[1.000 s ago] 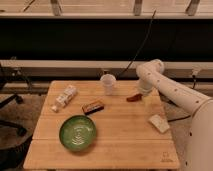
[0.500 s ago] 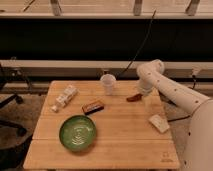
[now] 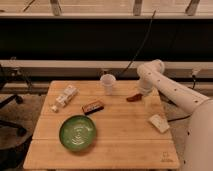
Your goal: Drag the pepper across the table
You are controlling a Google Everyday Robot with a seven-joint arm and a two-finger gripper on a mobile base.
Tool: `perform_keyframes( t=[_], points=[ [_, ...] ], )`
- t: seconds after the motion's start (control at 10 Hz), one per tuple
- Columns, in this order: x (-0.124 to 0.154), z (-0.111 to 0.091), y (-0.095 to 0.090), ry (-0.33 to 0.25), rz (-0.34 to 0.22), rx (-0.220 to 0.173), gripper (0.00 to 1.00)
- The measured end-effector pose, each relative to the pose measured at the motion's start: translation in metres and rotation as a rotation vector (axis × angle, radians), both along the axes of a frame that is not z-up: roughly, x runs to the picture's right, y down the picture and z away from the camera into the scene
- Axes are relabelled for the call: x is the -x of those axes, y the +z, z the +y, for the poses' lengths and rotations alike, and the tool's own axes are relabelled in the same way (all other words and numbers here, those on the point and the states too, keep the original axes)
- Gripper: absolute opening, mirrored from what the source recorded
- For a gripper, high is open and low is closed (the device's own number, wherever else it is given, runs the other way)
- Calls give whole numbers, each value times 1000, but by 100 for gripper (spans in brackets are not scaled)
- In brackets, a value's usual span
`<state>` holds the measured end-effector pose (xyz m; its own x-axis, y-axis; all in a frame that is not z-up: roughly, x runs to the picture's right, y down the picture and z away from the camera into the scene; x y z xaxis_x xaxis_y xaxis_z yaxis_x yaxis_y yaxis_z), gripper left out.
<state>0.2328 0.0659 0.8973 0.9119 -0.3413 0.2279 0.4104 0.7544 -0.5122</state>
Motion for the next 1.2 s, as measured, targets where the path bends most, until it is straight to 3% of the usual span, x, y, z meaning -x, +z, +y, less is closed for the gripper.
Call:
perform_keyframes(
  t=[1.2],
  points=[
    [-4,1,3,-8,-23,16,80]
  ],
)
